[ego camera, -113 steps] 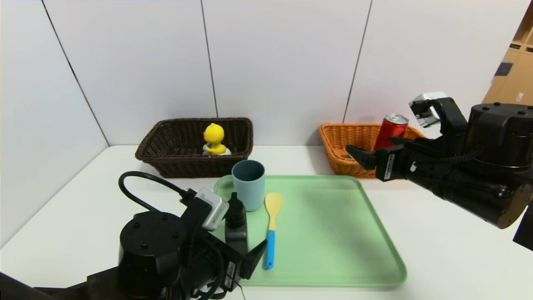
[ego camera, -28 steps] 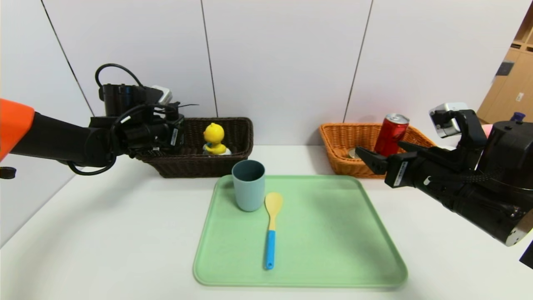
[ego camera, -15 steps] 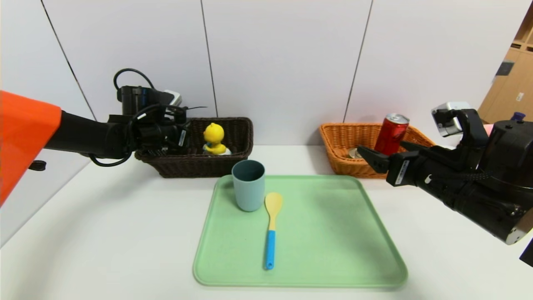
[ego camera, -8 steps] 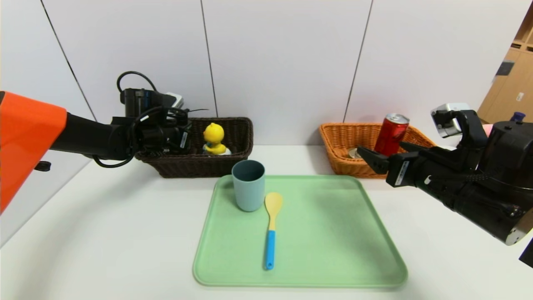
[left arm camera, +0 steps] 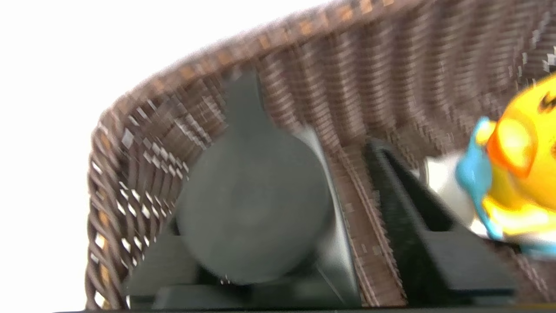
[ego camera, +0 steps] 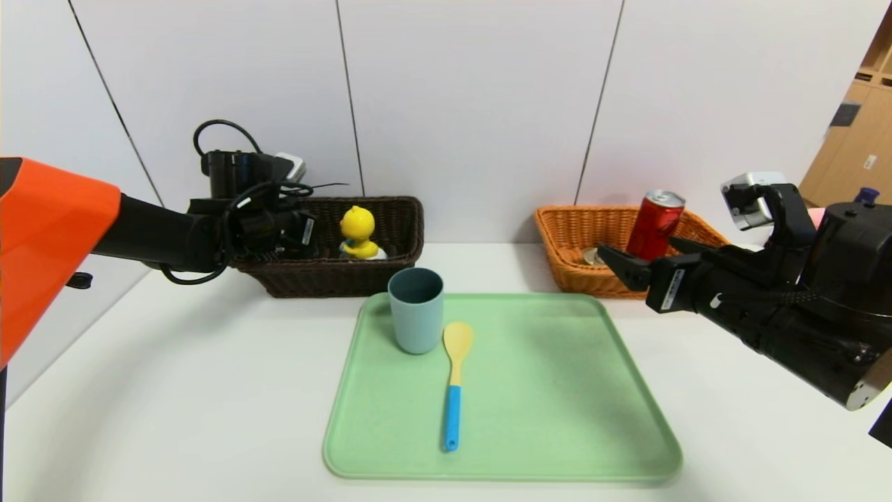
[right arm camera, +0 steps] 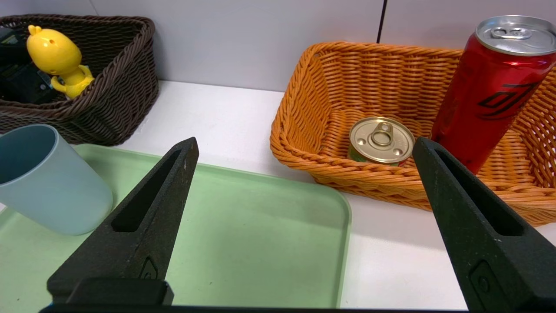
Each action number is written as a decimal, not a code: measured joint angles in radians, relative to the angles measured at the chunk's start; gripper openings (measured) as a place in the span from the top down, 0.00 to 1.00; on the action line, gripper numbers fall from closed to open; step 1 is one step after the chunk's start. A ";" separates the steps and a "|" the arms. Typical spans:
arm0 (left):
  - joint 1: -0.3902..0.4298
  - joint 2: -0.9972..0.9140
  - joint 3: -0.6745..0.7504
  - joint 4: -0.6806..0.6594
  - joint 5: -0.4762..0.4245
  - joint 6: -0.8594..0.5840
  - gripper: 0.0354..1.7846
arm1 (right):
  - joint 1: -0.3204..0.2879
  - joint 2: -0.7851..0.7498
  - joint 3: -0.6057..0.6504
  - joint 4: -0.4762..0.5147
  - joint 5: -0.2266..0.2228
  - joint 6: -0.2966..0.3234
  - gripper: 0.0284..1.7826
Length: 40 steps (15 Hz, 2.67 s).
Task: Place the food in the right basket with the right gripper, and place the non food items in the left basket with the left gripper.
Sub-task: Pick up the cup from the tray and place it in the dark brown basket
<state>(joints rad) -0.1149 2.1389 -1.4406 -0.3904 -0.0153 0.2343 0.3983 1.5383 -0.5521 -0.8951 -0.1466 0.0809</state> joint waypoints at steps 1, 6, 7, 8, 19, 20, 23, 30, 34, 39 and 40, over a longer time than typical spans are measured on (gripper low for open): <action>0.000 0.002 0.001 -0.004 0.000 0.000 0.32 | 0.000 0.000 0.000 0.000 0.000 0.000 0.05; -0.004 -0.019 -0.007 -0.021 0.000 0.009 0.19 | 0.000 0.000 0.000 0.000 0.001 0.000 0.05; -0.005 -0.037 -0.007 -0.017 -0.001 0.021 0.17 | 0.000 0.000 0.001 0.000 0.001 0.000 0.05; -0.005 -0.058 -0.007 -0.015 -0.002 0.035 0.16 | 0.001 -0.001 0.001 0.000 0.000 0.000 0.05; -0.167 -0.451 0.120 0.027 -0.012 -0.062 0.07 | 0.000 -0.011 0.012 0.000 -0.002 0.000 0.05; -0.206 -0.488 0.190 -0.007 -0.012 -0.095 0.07 | 0.000 -0.016 0.021 0.000 -0.002 0.000 0.05; -0.298 -0.568 0.490 -0.189 -0.012 -0.136 0.06 | -0.003 -0.027 0.036 0.000 -0.002 -0.001 0.05; -0.404 -0.523 1.076 -0.913 -0.014 -0.203 0.06 | -0.004 -0.027 0.040 0.001 -0.002 -0.003 0.05; -0.454 -0.409 1.129 -1.087 -0.010 -0.266 0.06 | -0.005 -0.023 0.040 0.002 -0.003 -0.003 0.05; -0.460 -0.245 1.153 -1.129 0.014 -0.260 0.06 | -0.016 -0.023 0.047 0.001 -0.004 -0.002 0.05; -0.461 -0.225 1.152 -1.130 0.015 -0.256 0.06 | -0.017 -0.023 0.047 0.002 -0.003 -0.001 0.05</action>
<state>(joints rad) -0.5762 1.9140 -0.2889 -1.5206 0.0000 -0.0219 0.3815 1.5153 -0.5047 -0.8934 -0.1500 0.0798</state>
